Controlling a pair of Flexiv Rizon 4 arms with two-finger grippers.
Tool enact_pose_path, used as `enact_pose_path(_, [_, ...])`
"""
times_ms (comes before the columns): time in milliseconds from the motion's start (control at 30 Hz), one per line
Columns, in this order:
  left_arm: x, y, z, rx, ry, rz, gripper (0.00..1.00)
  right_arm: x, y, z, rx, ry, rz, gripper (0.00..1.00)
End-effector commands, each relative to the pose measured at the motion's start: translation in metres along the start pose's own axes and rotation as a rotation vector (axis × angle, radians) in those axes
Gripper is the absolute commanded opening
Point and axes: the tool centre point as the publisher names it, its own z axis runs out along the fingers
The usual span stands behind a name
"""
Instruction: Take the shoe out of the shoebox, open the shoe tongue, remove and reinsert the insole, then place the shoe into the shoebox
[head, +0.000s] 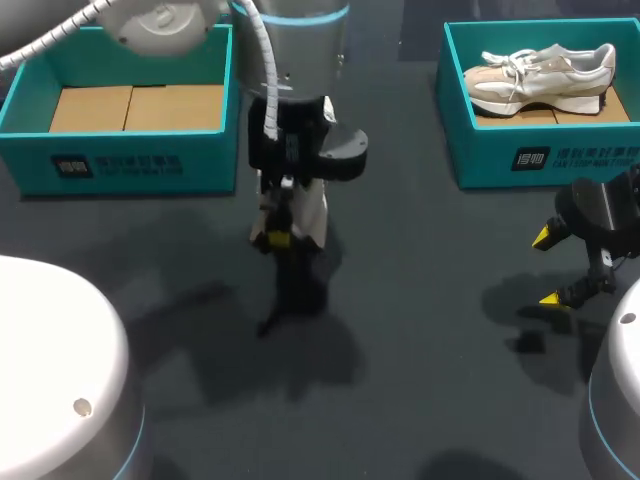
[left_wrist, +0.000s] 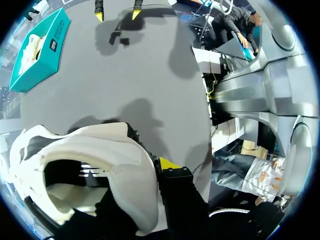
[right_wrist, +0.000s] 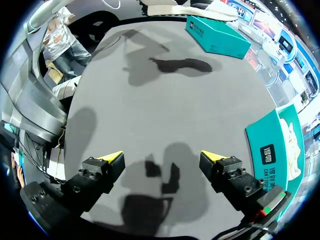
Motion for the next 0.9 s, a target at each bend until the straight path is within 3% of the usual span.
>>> enact_pose_path(33, [-0.017,0.068,-0.029,0.047,0.013,-0.007,0.0,0.002,0.0,0.0,0.003,-0.004,0.0,1.0])
enact_pose_path(300, [-0.048,0.157,-0.047,0.039,0.006,-0.041,0.0,0.002,0.0,0.0,0.003,-0.004,0.0,1.0])
enact_pose_path(900, [-0.132,0.375,-0.054,0.028,-0.005,-0.018,0.0,0.002,0.0,0.0,0.003,-0.004,0.0,1.0])
